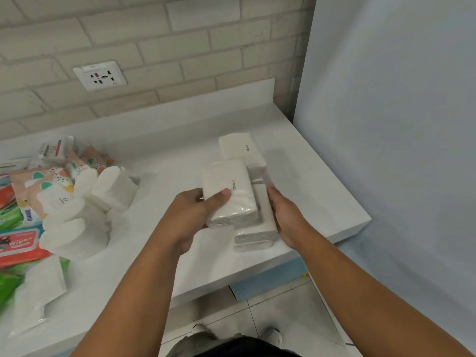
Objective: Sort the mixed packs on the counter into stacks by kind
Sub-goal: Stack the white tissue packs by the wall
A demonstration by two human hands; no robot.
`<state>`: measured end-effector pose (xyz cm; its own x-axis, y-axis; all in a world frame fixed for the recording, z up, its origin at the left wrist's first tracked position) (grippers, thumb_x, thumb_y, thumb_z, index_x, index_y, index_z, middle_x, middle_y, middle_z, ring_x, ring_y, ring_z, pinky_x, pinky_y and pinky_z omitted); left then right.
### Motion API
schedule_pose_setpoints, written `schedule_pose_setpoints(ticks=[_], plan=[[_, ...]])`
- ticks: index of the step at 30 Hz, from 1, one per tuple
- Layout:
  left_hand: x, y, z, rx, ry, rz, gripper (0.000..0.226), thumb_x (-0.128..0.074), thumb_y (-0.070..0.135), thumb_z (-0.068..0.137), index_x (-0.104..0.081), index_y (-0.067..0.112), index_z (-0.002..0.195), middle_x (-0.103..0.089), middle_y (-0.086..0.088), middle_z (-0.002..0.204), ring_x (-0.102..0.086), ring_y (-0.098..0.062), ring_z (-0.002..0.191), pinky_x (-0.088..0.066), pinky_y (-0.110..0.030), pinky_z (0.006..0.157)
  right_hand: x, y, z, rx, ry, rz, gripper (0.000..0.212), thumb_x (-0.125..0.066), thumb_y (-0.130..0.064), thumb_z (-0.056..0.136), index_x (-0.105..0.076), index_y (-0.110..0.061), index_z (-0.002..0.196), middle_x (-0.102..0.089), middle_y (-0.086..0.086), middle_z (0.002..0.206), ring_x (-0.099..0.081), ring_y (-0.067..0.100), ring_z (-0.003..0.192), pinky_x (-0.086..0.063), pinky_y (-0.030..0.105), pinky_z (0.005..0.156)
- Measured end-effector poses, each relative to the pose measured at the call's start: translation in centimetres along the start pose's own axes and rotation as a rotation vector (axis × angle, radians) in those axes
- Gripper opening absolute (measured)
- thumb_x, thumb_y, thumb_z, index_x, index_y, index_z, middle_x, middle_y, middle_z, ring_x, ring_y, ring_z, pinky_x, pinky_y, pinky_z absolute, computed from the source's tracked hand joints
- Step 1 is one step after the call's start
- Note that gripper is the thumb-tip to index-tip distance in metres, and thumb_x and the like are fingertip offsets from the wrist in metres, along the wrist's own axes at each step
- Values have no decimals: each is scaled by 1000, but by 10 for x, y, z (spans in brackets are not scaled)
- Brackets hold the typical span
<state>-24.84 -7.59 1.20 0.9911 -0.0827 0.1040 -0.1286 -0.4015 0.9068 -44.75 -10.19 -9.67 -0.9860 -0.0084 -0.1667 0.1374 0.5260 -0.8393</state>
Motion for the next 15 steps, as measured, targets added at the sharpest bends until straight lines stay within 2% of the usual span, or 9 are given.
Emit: schedule_pose_setpoints(ticks=[3, 5, 7, 8, 10, 12, 15], plan=[[-17, -5, -2, -22, 7, 34, 31, -79, 39, 83, -74, 20, 107, -79, 3, 100, -75, -22, 97, -58, -46, 94, -7, -14, -11, 49, -58, 2, 70, -40, -78, 84, -64, -30, 129, -69, 1, 125, -64, 22, 119, -43, 47, 109], [-27, -8, -3, -34, 12, 68, 32, -81, 43, 81, -75, 23, 105, -79, 5, 98, -75, -21, 96, -60, -42, 88, -5, -24, -11, 79, -59, 24, 76, -34, -78, 88, -54, -26, 140, -63, 2, 135, -59, 21, 126, -40, 46, 112], [-37, -13, -1, -30, 22, 99, 32, -82, 45, 79, -76, 24, 102, -79, 5, 96, -75, -21, 94, -60, -40, 84, -3, -39, -10, 104, -54, 52, 92, -36, -86, 81, -32, -29, 153, -43, -6, 152, -44, 18, 139, -31, 47, 118], [-41, -16, 1, -24, 30, 115, 32, -83, 46, 79, -76, 24, 101, -79, 5, 95, -75, -21, 93, -60, -41, 86, -1, -44, -7, 110, -61, 65, 97, -38, -90, 76, -28, -34, 154, -40, -9, 154, -42, 18, 141, -30, 49, 119], [-46, -21, 5, -19, 56, 147, 36, -83, 49, 77, -74, 24, 102, -78, 6, 95, -74, -18, 91, -60, -42, 89, 0, -53, -5, 134, -64, 47, 88, -38, -90, 76, -43, -37, 146, -54, -1, 145, -55, 24, 131, -40, 52, 112], [-47, -25, 9, -23, 106, 179, 50, -83, 55, 74, -70, 23, 111, -76, 5, 99, -73, -16, 91, -60, -41, 87, -6, -58, -8, 165, -93, 48, 72, -30, -79, 89, -58, -32, 134, -67, 10, 127, -65, 29, 116, -49, 51, 102], [-46, -26, 12, -22, 165, 238, 71, -78, 63, 75, -59, 20, 128, -70, 4, 104, -69, -15, 93, -59, -38, 85, -8, -51, -5, 171, -142, 68, 64, -28, -70, 95, -62, -28, 129, -70, 12, 120, -68, 30, 111, -50, 52, 101]])
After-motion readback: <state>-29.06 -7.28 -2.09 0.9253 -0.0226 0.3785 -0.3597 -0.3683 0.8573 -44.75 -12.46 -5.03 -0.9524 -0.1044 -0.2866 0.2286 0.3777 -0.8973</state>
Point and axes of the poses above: each hand's wrist, its own z-axis towards the middle knuckle, its own x-axis out of the back of the hand, y = z × x, the point moved 5 cm from there along z, towards the middle knuckle
